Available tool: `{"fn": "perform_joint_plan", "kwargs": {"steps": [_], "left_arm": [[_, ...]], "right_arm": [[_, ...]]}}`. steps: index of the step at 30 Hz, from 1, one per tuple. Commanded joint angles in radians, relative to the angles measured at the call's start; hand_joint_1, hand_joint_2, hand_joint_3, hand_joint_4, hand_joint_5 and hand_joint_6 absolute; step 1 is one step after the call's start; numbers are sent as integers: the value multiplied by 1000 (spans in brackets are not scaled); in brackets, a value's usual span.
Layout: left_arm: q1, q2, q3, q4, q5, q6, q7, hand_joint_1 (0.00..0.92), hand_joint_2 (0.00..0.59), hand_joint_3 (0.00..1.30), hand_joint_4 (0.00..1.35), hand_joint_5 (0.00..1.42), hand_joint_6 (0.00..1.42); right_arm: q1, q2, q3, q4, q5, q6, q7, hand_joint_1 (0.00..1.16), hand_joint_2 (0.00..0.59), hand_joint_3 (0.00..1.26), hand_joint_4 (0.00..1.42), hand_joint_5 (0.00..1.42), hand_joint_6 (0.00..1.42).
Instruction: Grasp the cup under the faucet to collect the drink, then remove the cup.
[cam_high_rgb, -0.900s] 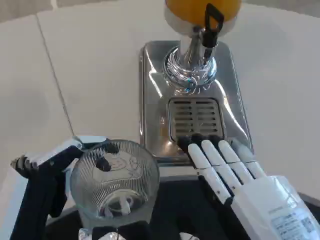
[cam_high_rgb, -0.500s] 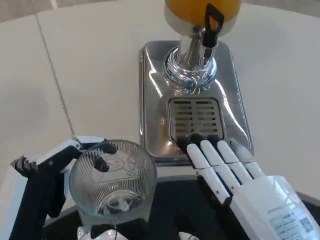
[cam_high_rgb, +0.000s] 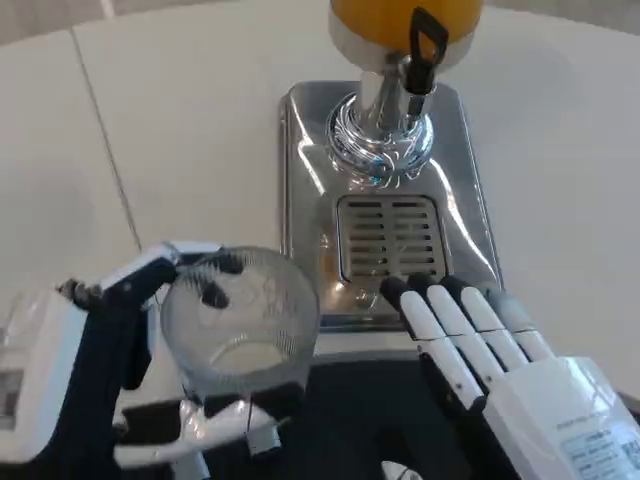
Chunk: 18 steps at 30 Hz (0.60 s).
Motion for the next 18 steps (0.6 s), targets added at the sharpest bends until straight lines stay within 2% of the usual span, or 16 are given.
{"fn": "perform_joint_plan", "kwargs": {"steps": [1, 9, 18], "left_arm": [[-91, -16, -42, 81, 53, 26, 60, 637, 0, 1196, 1153, 1424, 1424], [-283, -26, -154, 226, 202, 87, 187, 637, 0, 1196, 1153, 1424, 1424], [-475, -25, -238, 422, 225, 169, 262, 637, 0, 1196, 1141, 1424, 1424]], "right_arm": [[20, -2, 1, -29, 5, 1, 0, 134, 539, 0, 0, 0, 0], [24, -2, -8, -38, 1, 8, 10, 132, 542, 0, 0, 0, 0], [12, 5, 8, -30, -4, 14, 14, 131, 543, 0, 0, 0, 0]]}}
